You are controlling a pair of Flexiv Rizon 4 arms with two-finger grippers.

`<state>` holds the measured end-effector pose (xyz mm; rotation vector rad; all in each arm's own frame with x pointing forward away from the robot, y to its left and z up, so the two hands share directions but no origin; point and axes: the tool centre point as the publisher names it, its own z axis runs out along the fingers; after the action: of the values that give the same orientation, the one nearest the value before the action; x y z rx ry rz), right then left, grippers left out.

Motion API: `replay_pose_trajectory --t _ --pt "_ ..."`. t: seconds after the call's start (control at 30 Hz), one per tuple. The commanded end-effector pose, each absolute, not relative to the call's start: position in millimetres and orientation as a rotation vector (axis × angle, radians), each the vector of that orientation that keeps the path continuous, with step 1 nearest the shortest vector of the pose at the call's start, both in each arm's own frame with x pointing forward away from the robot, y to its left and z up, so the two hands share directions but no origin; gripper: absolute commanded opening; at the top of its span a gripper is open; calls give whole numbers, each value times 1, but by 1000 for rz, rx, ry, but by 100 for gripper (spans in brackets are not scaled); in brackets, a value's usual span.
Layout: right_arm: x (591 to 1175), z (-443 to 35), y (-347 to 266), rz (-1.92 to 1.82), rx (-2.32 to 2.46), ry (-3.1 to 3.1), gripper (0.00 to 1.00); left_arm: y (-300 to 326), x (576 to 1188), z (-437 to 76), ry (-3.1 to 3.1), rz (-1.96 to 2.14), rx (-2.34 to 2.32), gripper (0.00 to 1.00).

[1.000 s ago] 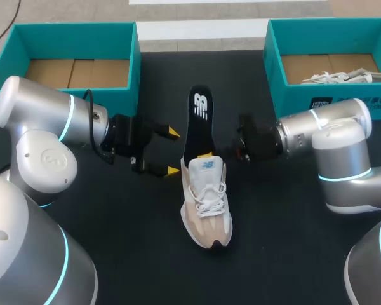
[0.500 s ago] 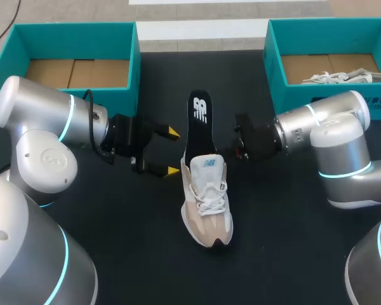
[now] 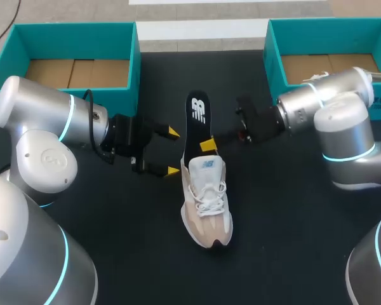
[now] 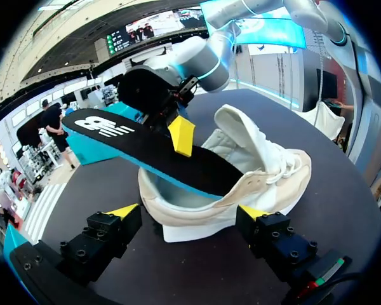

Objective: Take the shoe out of the shoebox, open the shoe tongue, remove and reinsert the insole, then place the shoe into the shoebox

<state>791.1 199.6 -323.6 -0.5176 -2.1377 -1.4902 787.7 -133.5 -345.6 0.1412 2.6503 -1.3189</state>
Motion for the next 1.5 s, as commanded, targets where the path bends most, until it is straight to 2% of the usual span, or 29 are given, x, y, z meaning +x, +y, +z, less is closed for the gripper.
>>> replay_pose_trajectory --t 0.03,0.63,0.87,0.9,0.93,1.03,1.13,1.27,1.37,1.5 --pt "791 -335 203 -1473 -521 -2126 0 -134 787 -346 2652 -1315 141 100" --pt "758 -352 203 -1335 -602 -2075 0 -134 787 -346 2652 -1315 141 100" --pt "763 -348 200 -1331 -614 -2075 0 -134 787 -346 2652 -1315 141 100" --pt "765 -346 200 -1337 -610 -2081 2 -134 787 -346 2652 -1315 141 100" --pt "768 -345 200 -1338 -606 -2086 10 -134 787 -346 2652 -1315 141 100" --pt "775 -341 202 -1342 -588 -2103 22 -134 787 -346 2652 -1315 141 100" --pt "783 -340 207 -1348 -566 -2110 25 -134 787 -346 2652 -1315 141 100" --pt "790 -341 214 -1338 -531 -2113 19 -134 787 -346 2652 -1315 141 100" --pt "790 -345 219 -1309 -518 -2113 1 -134 787 -346 2652 -1315 141 100" --pt "783 -350 219 -1270 -535 -2105 0 -134 787 -346 2652 -1315 141 100"
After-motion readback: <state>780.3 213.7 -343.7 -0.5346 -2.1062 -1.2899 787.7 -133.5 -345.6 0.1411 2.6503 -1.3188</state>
